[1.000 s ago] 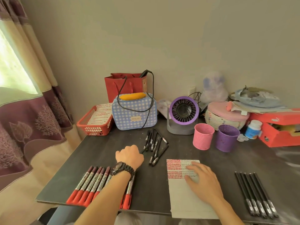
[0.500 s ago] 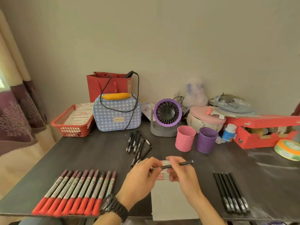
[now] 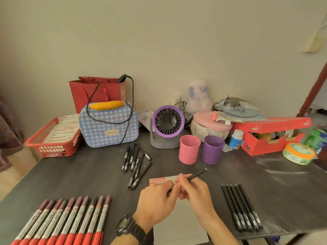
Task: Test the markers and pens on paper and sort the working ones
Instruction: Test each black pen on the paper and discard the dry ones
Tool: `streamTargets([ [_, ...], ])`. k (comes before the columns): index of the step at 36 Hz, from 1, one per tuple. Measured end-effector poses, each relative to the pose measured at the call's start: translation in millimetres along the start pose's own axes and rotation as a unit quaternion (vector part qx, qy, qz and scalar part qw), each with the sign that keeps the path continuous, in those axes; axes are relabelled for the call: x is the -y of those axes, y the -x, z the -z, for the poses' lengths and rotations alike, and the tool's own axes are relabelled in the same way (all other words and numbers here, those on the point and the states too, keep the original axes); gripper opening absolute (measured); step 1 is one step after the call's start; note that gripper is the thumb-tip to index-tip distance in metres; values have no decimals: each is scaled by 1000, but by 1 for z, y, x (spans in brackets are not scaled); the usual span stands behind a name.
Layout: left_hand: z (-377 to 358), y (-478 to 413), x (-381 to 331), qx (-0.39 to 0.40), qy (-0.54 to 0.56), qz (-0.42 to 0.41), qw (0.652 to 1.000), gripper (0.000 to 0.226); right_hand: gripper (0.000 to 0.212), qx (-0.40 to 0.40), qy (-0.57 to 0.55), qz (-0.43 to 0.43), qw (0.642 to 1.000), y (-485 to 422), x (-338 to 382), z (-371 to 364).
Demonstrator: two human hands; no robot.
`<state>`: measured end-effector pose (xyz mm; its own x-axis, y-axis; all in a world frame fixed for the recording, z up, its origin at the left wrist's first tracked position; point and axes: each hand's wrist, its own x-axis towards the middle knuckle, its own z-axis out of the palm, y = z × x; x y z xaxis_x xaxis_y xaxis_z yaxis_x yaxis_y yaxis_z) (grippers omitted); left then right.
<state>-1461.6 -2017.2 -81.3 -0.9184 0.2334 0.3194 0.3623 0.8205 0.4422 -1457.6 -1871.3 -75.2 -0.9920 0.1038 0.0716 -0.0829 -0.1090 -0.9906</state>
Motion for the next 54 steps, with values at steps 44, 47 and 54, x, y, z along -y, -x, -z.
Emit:
streamTargets([
  [44, -32, 2, 54, 42, 64, 63, 995, 42, 40, -76, 214, 37, 973, -29, -53, 19],
  [47, -31, 3, 55, 49, 66, 68, 994, 42, 41, -64, 195, 10, 979, -34, -51, 21],
  [54, -30, 0, 55, 62, 65, 82, 993, 46, 43, -75, 213, 32, 974, -36, -53, 16],
])
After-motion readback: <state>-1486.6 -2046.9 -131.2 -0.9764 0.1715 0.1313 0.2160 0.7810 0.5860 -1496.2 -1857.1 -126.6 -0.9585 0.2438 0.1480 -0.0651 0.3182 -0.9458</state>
